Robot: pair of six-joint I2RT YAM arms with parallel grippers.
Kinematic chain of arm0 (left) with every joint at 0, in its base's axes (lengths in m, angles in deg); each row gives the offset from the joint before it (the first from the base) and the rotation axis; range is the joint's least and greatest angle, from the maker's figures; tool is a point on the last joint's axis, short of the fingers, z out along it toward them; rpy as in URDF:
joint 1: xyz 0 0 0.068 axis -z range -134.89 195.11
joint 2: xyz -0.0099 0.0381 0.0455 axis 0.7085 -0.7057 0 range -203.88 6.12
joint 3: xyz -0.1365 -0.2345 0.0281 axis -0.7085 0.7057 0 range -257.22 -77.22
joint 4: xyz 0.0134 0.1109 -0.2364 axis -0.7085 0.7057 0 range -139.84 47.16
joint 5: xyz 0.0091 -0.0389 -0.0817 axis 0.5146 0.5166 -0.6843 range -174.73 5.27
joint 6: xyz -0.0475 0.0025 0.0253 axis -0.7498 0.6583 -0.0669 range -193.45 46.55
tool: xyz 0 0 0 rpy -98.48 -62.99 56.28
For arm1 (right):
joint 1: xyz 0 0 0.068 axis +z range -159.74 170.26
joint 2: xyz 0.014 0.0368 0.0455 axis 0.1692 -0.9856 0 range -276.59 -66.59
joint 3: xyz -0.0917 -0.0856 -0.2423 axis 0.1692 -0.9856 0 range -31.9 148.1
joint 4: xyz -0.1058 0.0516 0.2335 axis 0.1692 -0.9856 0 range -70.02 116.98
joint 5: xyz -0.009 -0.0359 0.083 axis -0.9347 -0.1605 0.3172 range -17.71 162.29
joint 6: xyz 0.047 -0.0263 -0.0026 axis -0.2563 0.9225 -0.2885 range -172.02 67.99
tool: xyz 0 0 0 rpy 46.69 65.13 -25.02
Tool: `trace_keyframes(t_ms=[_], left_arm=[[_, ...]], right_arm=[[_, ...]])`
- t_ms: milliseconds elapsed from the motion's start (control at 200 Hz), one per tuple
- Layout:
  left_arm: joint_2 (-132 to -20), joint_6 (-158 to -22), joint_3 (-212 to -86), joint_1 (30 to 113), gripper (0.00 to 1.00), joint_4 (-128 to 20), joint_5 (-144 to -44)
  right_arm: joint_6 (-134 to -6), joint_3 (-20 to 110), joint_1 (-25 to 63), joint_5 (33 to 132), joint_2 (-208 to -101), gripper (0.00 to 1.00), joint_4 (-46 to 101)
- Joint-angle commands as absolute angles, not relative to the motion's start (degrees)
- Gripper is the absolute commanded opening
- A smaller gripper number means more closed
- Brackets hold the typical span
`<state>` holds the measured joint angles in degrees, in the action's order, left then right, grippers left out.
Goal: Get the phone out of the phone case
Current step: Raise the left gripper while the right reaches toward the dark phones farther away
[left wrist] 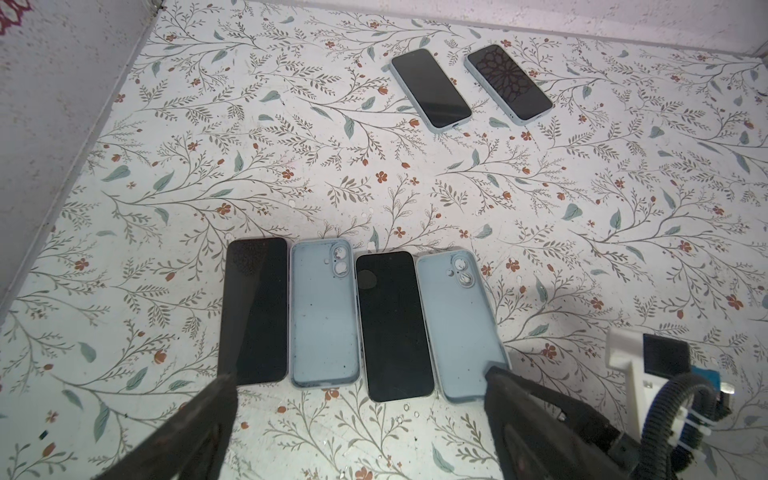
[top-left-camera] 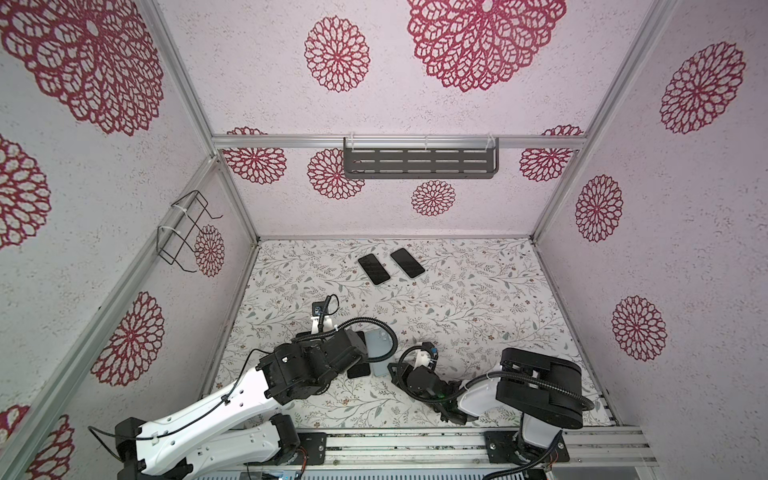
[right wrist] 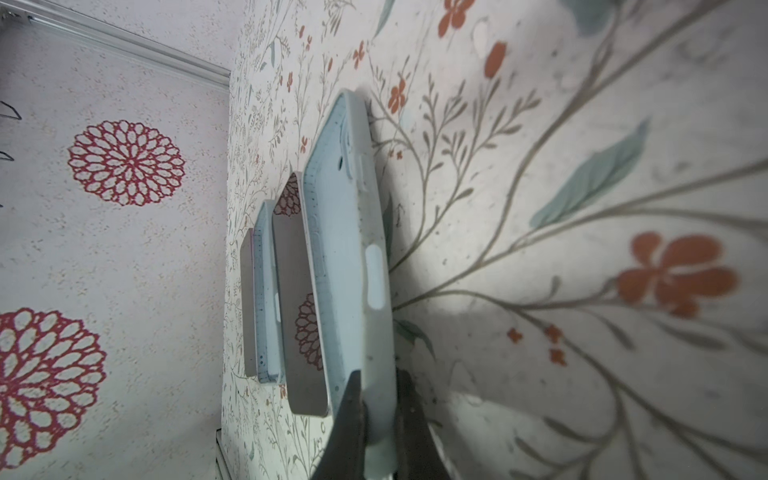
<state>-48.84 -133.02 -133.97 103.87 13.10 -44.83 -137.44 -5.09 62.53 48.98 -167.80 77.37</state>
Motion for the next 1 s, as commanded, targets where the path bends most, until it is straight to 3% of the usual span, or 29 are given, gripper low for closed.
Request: trace_keyframes(t_ms=[0,305,585,761,886,996], left_arm=[[-48.03,-132.07,-135.40,103.17,0.97,13.12,-44.45],[-47.44,-130.95,-134.70,102.00,0.97,11.46,-45.65],[-48.75,-128.18,-135.17,97.61,0.97,6.77,-50.45],[-52.41,-124.63,-136.43,91.04,0.97,1.26,-57.46],[-54.66,-122.46,-136.77,84.85,0.97,-3.48,-63.90],[-56.44,-120.85,-135.84,78.18,0.97,-9.91,-72.08]], right_arm=[[-142.69,-3.71,64.17,46.86,-169.14,0.00,77.87],[-143.36,-0.47,64.97,46.82,-171.17,0.02,77.07],[-140.06,-4.83,64.79,47.81,-165.16,0.52,73.96],[-134.54,-6.90,64.62,46.30,-154.96,0.97,62.05],[-126.06,-7.19,63.21,45.46,-145.14,0.99,50.06],[-110.43,-3.01,58.11,48.38,-137.84,0.99,36.78]])
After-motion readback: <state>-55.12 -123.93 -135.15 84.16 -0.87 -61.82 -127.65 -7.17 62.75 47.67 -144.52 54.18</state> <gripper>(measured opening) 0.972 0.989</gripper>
